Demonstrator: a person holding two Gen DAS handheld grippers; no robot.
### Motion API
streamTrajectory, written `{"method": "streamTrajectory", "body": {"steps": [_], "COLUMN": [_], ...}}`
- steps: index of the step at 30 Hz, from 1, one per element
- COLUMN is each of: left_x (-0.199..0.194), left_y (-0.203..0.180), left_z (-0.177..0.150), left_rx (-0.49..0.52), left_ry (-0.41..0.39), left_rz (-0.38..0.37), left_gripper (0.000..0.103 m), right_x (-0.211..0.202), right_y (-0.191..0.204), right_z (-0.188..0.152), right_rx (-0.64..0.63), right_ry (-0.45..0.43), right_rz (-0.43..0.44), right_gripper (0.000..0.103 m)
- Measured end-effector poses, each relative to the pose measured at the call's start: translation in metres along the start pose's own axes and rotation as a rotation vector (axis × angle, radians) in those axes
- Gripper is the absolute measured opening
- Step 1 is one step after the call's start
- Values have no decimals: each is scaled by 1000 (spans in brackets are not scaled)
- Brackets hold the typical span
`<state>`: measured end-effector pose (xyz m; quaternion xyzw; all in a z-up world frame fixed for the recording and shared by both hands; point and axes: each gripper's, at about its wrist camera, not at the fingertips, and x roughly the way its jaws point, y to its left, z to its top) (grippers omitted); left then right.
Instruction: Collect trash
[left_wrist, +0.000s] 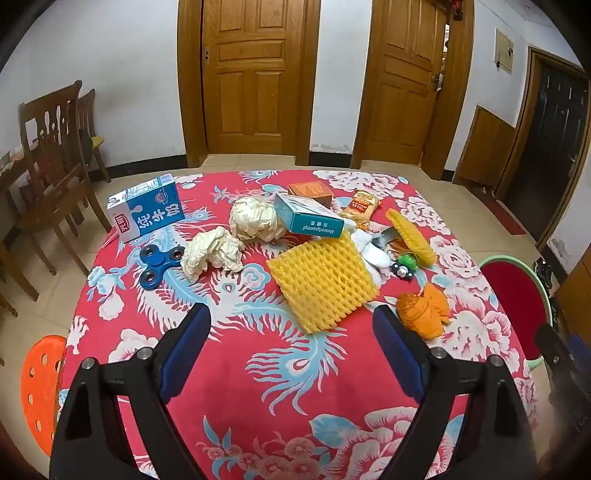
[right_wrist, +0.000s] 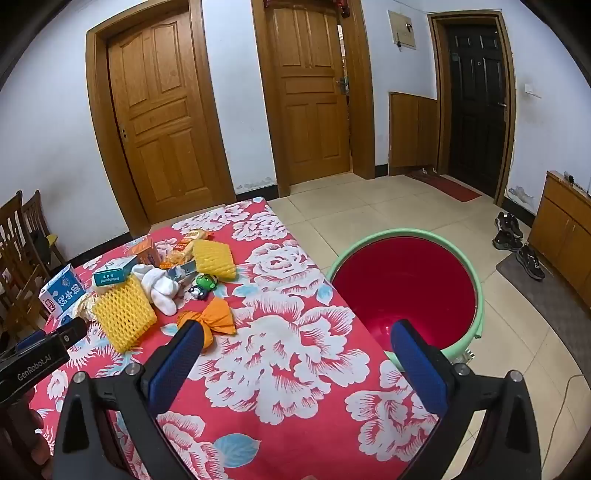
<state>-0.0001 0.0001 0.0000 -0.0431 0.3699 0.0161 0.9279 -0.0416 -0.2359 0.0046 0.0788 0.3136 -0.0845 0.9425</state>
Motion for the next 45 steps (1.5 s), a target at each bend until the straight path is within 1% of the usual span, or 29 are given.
{"method": "streamTrajectory", "body": {"steps": [5, 6, 11, 45], "left_x": [0, 0, -1, 0], "left_y": [0, 0, 0, 3], "left_z": [0, 0, -1, 0], "left_rx": [1, 1, 1, 3], "left_ry": [3, 3, 6, 8], "left_rz": [2, 1, 2, 8], "left_gripper": [89, 89, 89, 89], "right_x": [-3, 2, 4, 2], "right_y": [-1, -1, -3, -1], "right_z": [-2, 0, 0, -1], "right_rx": [12, 8, 8, -2], "right_ry": [9, 19, 27, 23], "right_rz": [-4, 4, 4, -1], "right_gripper": [103, 103, 103, 103]}}
